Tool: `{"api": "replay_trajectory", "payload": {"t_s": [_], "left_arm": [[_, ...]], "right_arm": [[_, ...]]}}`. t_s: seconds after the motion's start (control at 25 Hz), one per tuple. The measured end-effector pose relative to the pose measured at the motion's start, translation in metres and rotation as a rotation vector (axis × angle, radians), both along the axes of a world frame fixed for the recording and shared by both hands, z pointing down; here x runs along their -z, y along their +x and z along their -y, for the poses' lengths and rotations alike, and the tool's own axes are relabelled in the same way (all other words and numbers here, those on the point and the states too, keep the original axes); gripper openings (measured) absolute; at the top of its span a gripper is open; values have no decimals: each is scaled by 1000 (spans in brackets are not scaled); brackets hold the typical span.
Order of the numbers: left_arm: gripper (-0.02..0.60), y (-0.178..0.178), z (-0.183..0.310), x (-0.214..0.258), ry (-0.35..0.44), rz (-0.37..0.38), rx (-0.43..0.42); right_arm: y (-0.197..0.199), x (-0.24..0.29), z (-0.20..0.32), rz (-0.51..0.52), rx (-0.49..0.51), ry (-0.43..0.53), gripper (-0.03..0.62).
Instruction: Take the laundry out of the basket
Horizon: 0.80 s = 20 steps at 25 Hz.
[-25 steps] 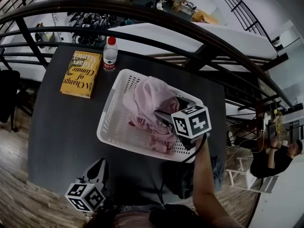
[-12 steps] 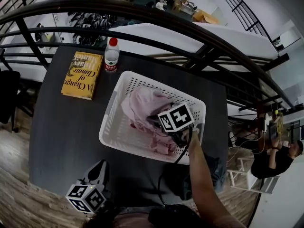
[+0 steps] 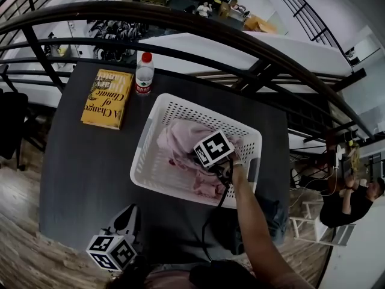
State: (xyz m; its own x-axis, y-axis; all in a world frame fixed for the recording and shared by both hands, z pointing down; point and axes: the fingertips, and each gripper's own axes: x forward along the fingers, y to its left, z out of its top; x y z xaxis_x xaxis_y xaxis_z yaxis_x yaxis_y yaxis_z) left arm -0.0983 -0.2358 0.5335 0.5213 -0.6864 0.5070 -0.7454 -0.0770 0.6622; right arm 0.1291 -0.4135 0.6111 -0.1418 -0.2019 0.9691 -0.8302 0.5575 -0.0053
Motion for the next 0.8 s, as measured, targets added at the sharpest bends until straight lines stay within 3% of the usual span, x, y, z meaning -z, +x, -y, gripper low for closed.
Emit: {"api": "replay_trajectory", "payload": {"t_s": [0.32, 0.8], "left_arm": [[-3, -7, -6, 8, 18, -5, 3], [-2, -28, -24, 31, 66, 8, 36]], "right_arm": [[-3, 2, -3, -17, 1, 8, 284], [6, 14, -9, -4, -78, 60, 176]]}}
